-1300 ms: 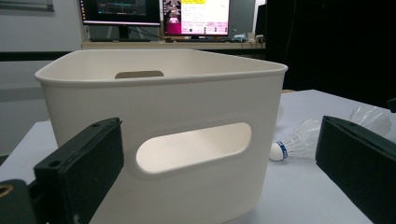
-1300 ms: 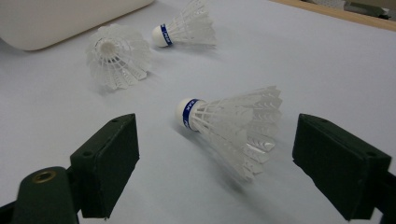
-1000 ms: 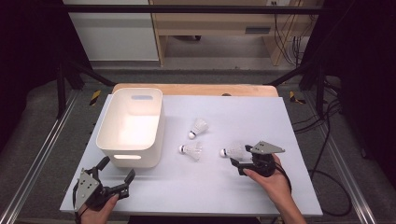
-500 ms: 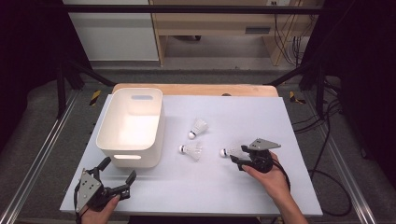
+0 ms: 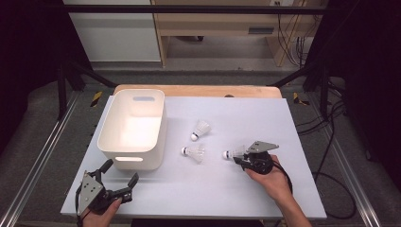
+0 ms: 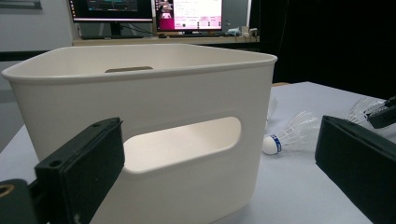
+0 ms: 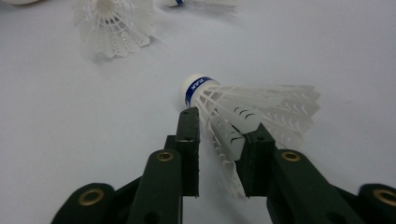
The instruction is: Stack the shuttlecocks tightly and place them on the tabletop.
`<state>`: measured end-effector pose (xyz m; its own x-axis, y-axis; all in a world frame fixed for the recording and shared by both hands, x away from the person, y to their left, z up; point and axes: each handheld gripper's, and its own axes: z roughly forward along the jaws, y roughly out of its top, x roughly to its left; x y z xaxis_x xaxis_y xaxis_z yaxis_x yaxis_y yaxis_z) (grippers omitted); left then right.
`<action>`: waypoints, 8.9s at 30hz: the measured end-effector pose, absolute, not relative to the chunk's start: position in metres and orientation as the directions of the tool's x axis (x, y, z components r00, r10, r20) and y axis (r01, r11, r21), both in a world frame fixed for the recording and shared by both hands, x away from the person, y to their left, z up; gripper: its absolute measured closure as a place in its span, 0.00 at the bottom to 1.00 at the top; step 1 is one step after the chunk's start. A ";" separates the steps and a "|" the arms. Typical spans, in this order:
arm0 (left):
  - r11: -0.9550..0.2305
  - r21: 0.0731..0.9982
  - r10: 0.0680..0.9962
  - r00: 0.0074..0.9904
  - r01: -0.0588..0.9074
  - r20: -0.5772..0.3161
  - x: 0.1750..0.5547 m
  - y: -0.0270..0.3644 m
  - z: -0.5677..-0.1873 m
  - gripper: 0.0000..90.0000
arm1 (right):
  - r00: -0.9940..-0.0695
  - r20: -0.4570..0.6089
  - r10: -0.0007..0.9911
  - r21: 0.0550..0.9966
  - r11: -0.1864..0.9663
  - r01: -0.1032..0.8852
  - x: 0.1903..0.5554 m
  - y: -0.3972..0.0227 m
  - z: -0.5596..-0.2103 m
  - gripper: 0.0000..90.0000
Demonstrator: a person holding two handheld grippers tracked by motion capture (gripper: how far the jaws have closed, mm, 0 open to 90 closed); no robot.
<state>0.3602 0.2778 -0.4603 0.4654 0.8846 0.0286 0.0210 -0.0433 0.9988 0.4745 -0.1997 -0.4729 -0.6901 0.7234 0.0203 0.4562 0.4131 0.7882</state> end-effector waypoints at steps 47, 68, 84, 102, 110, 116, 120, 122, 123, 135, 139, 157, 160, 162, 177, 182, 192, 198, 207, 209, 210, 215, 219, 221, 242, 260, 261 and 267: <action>0.016 0.999 0.872 0.489 0.028 -0.028 0.363 0.277 -0.460 0.02 | -0.801 0.106 0.589 0.836 0.383 0.393 0.491 -0.108 -0.473 1.00; 0.023 0.999 0.874 0.484 0.033 -0.036 0.363 0.275 -0.460 0.03 | -0.812 0.102 0.574 0.830 0.402 0.388 0.501 -0.090 -0.476 1.00; 0.011 0.999 0.866 0.500 0.033 -0.026 0.363 0.273 -0.461 0.03 | -0.828 0.088 0.554 0.811 0.443 0.382 0.503 -0.078 -0.479 0.94; 0.014 0.999 0.860 0.509 0.034 -0.029 0.363 0.271 -0.460 0.02 | -0.815 0.061 0.576 0.784 0.477 0.396 0.489 -0.088 -0.473 0.57; 0.015 0.999 0.859 0.512 0.031 -0.028 0.363 0.272 -0.460 0.02 | -0.803 0.050 0.593 0.776 0.483 0.405 0.486 -0.090 -0.472 0.38; 0.003 1.000 0.859 0.512 0.030 -0.018 0.364 0.271 -0.461 0.02 | -0.786 0.053 0.616 0.774 0.472 0.423 0.484 -0.092 -0.469 0.23; -0.007 1.000 0.857 0.515 0.023 -0.006 0.363 0.270 -0.461 0.01 | -0.782 0.059 0.621 0.768 0.472 0.433 0.481 -0.096 -0.467 0.17; -0.009 1.000 0.857 0.515 0.024 -0.004 0.363 0.269 -0.461 0.01 | -0.779 0.060 0.624 0.771 0.467 0.433 0.480 -0.099 -0.465 0.14; -0.008 1.000 0.858 0.514 0.024 -0.005 0.363 0.269 -0.461 0.01 | -0.779 0.062 0.624 0.771 0.466 0.434 0.479 -0.101 -0.465 0.14; -0.022 0.999 0.856 0.516 0.023 0.007 0.363 0.267 -0.461 0.02 | -0.721 0.077 0.689 0.787 0.403 0.468 0.488 -0.131 -0.456 0.09; -0.022 0.999 0.857 0.515 0.024 0.007 0.362 0.267 -0.461 0.02 | -0.692 0.053 0.720 0.789 0.395 0.471 0.498 -0.134 -0.451 0.08; -0.026 0.999 0.854 0.519 0.026 0.008 0.362 0.265 -0.462 0.01 | -0.659 0.049 0.750 0.802 0.364 0.474 0.544 -0.121 -0.419 0.09; -0.020 0.999 0.855 0.519 0.028 0.003 0.362 0.266 -0.462 0.01 | -0.654 0.063 0.754 0.802 0.351 0.482 0.550 -0.119 -0.421 0.10; -0.019 0.999 0.856 0.518 0.028 0.002 0.363 0.266 -0.462 0.01 | -0.652 0.067 0.755 0.804 0.346 0.484 0.553 -0.118 -0.423 0.10; -0.016 0.999 0.854 0.519 0.028 -0.001 0.362 0.266 -0.462 0.01 | -0.643 0.080 0.762 0.805 0.331 0.493 0.577 -0.104 -0.430 0.11; -0.015 0.999 0.854 0.521 0.029 -0.002 0.362 0.266 -0.462 0.01 | -0.642 0.085 0.762 0.810 0.322 0.490 0.583 -0.100 -0.436 0.12; -0.016 1.000 0.856 0.517 0.027 0.000 0.362 0.267 -0.462 0.01 | -0.669 0.090 0.738 0.808 0.339 0.482 0.588 -0.092 -0.452 0.14; -0.030 0.999 0.864 0.503 0.027 0.012 0.361 0.268 -0.463 0.01 | -0.674 0.114 0.730 0.821 0.313 0.478 0.592 -0.091 -0.457 0.17; -0.023 0.999 0.882 0.472 0.042 0.001 0.357 0.271 -0.466 0.01 | -0.698 0.106 0.709 0.831 0.323 0.453 0.595 -0.095 -0.459 0.20; -0.019 0.999 0.886 0.464 0.047 -0.005 0.355 0.271 -0.467 0.01 | -0.703 0.108 0.703 0.831 0.324 0.452 0.596 -0.096 -0.460 0.21; -0.018 0.999 0.888 0.459 0.049 -0.006 0.355 0.271 -0.467 0.01 | -0.705 0.107 0.701 0.833 0.324 0.449 0.596 -0.097 -0.460 0.21; 0.012 0.998 0.900 0.435 0.060 -0.037 0.351 0.272 -0.468 0.01 | -0.716 0.100 0.691 0.830 0.339 0.443 0.596 -0.097 -0.462 0.22; 0.004 0.997 0.904 0.426 0.071 -0.034 0.352 0.272 -0.471 0.01 | -0.721 0.101 0.686 0.834 0.337 0.437 0.595 -0.095 -0.462 0.24; 0.000 0.997 0.906 0.422 0.079 -0.034 0.353 0.271 -0.473 0.01 | -0.719 0.099 0.688 0.835 0.335 0.436 0.597 -0.095 -0.463 0.26; 0.014 0.998 0.911 0.409 0.069 -0.041 0.352 0.275 -0.472 0.01 | -0.777 0.070 0.625 0.812 0.416 0.408 0.593 -0.098 -0.471 0.57; 0.013 0.997 0.915 0.401 0.077 -0.043 0.354 0.277 -0.473 0.01 | -0.825 0.063 0.561 0.811 0.453 0.370 0.587 -0.104 -0.466 0.97; 0.014 0.997 0.915 0.400 0.077 -0.043 0.354 0.277 -0.473 0.01 | -0.828 0.062 0.558 0.813 0.453 0.366 0.586 -0.104 -0.465 0.99; 0.015 0.997 0.917 0.396 0.077 -0.045 0.354 0.278 -0.473 0.01 | -0.816 0.043 0.576 0.829 0.436 0.351 0.581 -0.111 -0.459 1.00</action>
<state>0.3543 0.2782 -0.4733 0.3964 0.9170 -0.0446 0.0774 0.0150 0.9969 0.5805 -0.1106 -0.4587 -0.8164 0.5758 0.0427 0.3509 0.4360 0.8287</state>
